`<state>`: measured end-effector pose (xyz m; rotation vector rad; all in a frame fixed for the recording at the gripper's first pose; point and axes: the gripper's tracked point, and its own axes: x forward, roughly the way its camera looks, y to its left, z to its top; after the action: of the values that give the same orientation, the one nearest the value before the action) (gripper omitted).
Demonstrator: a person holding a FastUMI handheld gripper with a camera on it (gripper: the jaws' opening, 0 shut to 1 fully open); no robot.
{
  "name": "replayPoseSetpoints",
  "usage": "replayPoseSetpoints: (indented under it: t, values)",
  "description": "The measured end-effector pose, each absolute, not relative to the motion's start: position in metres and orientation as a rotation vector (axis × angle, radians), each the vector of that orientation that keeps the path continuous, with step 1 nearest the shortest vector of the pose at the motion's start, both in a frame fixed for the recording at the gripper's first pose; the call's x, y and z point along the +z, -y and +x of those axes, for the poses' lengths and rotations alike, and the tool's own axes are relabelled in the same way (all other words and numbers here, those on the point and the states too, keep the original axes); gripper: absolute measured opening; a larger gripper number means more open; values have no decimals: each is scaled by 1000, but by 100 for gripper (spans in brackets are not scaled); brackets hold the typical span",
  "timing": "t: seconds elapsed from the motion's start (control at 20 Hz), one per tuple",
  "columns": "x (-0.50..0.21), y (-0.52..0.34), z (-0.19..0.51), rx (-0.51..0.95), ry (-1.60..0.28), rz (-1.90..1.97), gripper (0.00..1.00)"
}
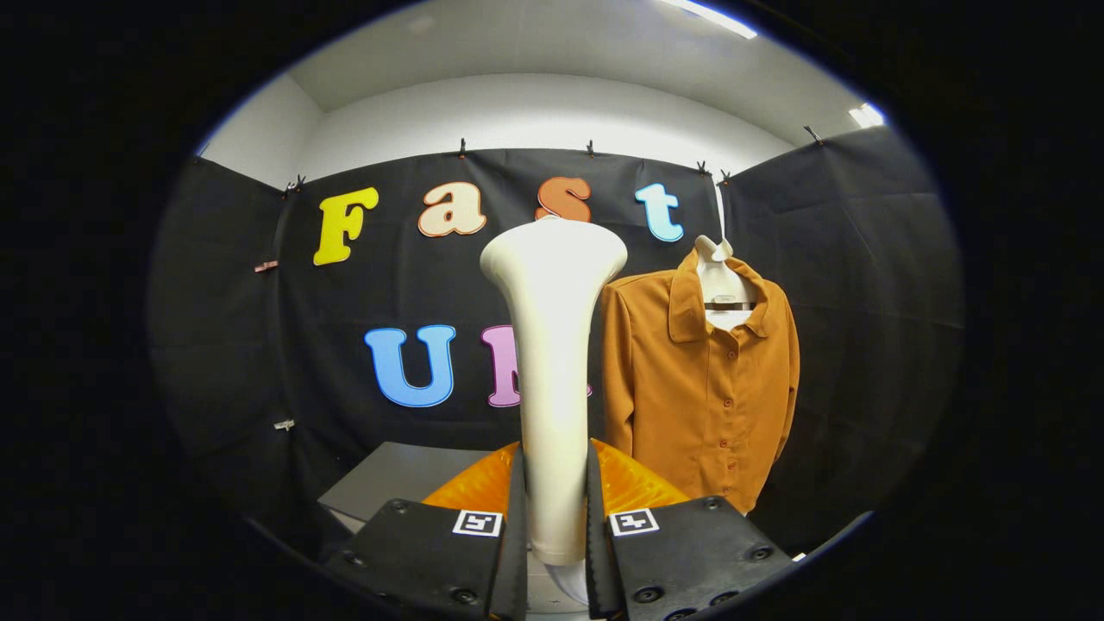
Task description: Iron the clothes twice with a garment steamer, once on the left side and once on the right side.
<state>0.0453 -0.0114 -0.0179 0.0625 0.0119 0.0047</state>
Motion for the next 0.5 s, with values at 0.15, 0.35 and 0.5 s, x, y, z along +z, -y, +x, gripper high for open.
replayPoseSetpoints:
  t: [0.15,0.35,0.5]
  values:
    - [-17,5,44,9,-7,64,31]
    - [-17,0,45,3,-4,75,31]
    - [-16,-2,45,-3,1,73,31]
